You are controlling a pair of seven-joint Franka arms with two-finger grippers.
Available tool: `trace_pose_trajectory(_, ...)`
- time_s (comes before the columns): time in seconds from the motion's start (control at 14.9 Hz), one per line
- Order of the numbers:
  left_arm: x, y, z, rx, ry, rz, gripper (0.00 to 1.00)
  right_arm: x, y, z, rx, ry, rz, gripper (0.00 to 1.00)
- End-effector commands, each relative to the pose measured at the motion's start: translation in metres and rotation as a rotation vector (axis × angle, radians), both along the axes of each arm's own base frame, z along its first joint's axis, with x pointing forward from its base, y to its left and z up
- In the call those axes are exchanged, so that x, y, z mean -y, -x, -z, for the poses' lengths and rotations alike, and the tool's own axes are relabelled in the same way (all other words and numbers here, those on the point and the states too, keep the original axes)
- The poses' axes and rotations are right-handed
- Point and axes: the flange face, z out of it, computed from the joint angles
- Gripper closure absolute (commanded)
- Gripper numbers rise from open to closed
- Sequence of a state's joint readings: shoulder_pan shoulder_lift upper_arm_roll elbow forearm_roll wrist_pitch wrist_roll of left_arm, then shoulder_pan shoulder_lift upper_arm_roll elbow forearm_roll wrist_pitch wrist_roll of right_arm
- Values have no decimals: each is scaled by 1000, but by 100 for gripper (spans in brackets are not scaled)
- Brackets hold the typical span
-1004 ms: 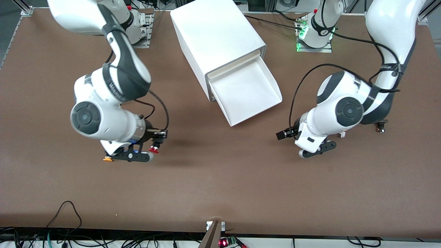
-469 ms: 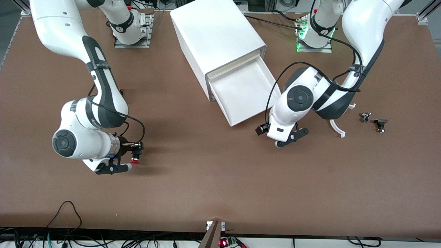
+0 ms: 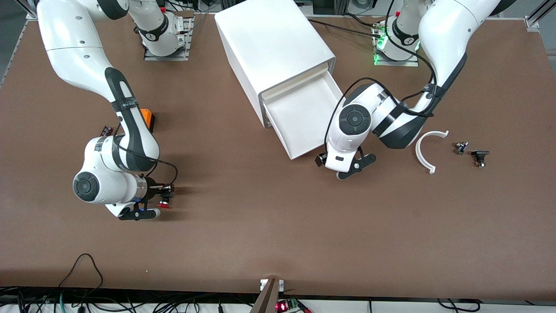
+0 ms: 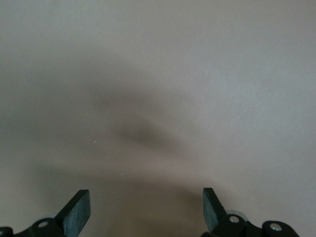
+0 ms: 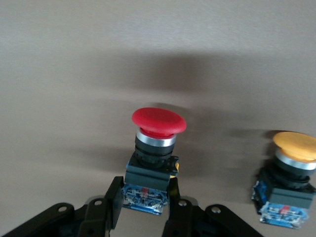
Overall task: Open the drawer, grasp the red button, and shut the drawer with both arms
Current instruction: 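Lower the button with the right gripper while the left gripper shuts the drawer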
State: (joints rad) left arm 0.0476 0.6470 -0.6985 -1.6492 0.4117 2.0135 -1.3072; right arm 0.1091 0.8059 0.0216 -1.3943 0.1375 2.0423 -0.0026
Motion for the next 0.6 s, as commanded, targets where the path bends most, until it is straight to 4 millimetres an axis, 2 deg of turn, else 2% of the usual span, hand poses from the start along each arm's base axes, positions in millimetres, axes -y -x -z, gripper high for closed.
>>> trace_pose_trajectory(0.0,16,25,-2,2,0,43,0,11,1,10,11,-4,-25,100)
trace_pose_trajectory(0.2,34,47,-5,-29,28,78,0,16,1,24,13,5,-63,100)
trace_pose_trajectory(0.4,45,70,5,-62,21,116,0,25,-1,26,18,18,-58,100)
trace_pose_trajectory(0.47,50,78,7,-71,22,129,0,21,-1,26,18,18,-56,90)
trace_pose_trajectory(0.54,53,83,8,-80,22,130,0,20,-1,26,17,17,-52,63)
